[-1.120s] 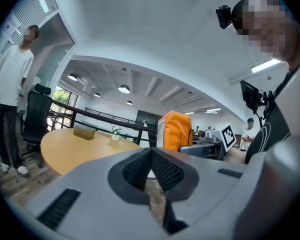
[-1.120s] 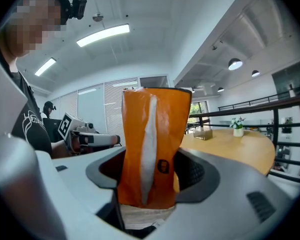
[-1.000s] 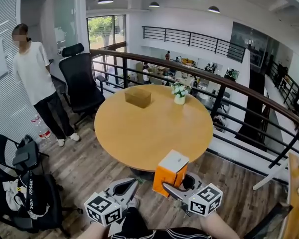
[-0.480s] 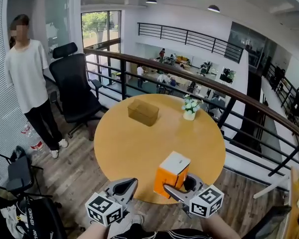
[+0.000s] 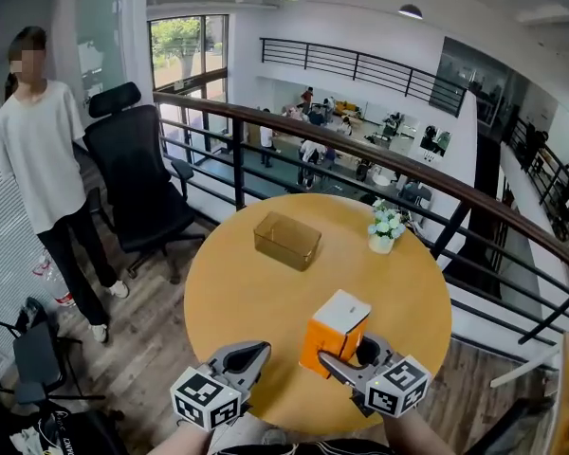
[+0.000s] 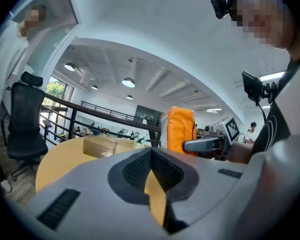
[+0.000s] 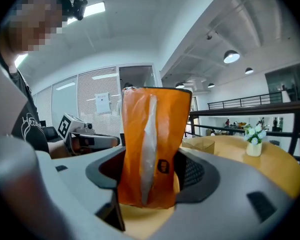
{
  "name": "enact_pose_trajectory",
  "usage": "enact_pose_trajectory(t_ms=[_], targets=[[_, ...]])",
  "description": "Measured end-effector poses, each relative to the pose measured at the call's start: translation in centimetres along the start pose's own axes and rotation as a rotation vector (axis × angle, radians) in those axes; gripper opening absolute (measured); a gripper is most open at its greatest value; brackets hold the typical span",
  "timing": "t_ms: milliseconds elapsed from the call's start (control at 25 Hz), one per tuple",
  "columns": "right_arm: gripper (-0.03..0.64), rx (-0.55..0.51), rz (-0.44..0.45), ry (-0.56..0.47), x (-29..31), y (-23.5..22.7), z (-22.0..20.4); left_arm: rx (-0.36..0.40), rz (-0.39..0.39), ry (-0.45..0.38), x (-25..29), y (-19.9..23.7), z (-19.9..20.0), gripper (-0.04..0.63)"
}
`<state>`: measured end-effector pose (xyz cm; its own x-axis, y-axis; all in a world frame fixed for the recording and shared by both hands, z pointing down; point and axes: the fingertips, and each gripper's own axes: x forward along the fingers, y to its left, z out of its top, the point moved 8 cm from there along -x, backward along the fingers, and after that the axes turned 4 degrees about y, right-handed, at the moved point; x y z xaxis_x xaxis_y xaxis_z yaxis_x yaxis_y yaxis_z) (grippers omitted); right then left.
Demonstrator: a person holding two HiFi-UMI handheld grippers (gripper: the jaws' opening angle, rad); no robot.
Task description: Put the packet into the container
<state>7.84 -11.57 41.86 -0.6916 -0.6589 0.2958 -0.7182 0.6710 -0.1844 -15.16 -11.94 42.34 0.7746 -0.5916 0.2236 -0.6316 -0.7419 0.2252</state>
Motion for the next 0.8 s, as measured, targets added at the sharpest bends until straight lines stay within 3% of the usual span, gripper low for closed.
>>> enact_pose_trajectory(t_ms=[200, 800], targets=[[0.291, 0.004, -0.032, 0.007, 1.0, -1.6, 0.4, -0.005, -0.025, 0.017, 1.7, 1.8, 0.6, 0.005], [0.291, -0.092, -0.034, -0.004, 4.8, -6.7, 4.6, 0.012, 0.020, 0.016, 4.7, 4.4, 2.3, 0.005]])
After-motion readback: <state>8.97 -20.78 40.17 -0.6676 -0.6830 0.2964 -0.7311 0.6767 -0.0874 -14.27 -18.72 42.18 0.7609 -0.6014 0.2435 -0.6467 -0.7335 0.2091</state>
